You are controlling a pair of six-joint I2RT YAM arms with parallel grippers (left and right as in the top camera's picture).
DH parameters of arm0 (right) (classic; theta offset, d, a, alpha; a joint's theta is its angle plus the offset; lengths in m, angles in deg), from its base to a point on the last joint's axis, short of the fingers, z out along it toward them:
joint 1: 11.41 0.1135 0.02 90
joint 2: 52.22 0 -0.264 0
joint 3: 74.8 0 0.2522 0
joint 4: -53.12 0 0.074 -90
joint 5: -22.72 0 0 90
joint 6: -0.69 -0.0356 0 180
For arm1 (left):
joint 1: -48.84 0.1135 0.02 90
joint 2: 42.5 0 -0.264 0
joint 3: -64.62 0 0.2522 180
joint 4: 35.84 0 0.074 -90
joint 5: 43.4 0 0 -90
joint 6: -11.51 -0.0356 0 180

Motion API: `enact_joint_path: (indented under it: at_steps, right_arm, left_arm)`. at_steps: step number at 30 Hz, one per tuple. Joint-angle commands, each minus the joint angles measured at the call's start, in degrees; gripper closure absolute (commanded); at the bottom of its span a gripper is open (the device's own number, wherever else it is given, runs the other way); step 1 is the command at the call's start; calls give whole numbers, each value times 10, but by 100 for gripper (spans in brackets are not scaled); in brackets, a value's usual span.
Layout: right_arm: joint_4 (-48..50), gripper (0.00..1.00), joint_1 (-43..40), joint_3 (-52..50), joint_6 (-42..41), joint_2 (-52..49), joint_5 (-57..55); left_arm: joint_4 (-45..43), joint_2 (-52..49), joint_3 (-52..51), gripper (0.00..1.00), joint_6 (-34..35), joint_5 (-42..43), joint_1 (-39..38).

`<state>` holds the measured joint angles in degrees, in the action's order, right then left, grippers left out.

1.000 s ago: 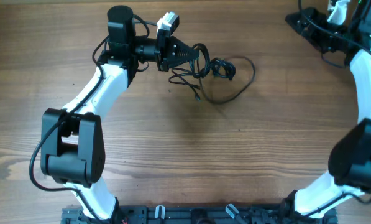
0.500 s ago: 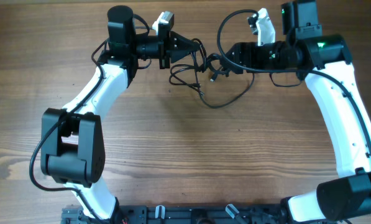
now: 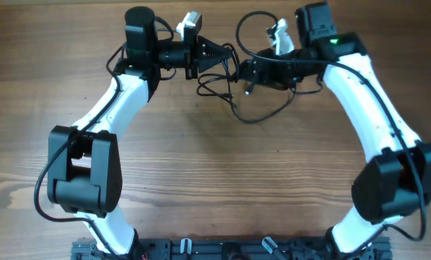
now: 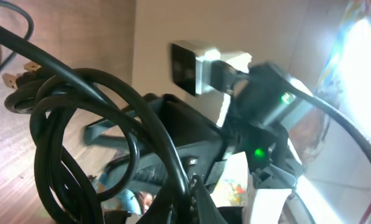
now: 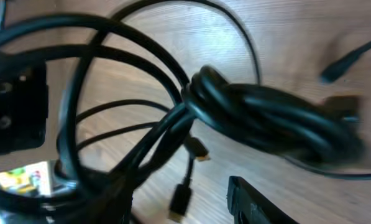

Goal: Untangle cables

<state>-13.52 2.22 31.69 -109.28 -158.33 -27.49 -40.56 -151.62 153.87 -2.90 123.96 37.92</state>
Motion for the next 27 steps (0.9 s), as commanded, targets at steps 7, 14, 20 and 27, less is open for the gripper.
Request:
enact_joint_path:
  at_steps: [7,14,20,27]
  right_arm:
    - [58,60,16,1,-102,-32,113]
    - [129,63,40,1,-221,-32,59]
    - [131,64,59,1,-237,-57,35]
    - [132,87,58,1,-233,-78,66]
  left_arm:
    - [-3,0,6,96,-123,1,-2]
    - [-1,0,6,96,-122,1,-2]
    - [-1,0,6,96,-122,1,-2]
    - [-1,0,6,96,-122,1,-2]
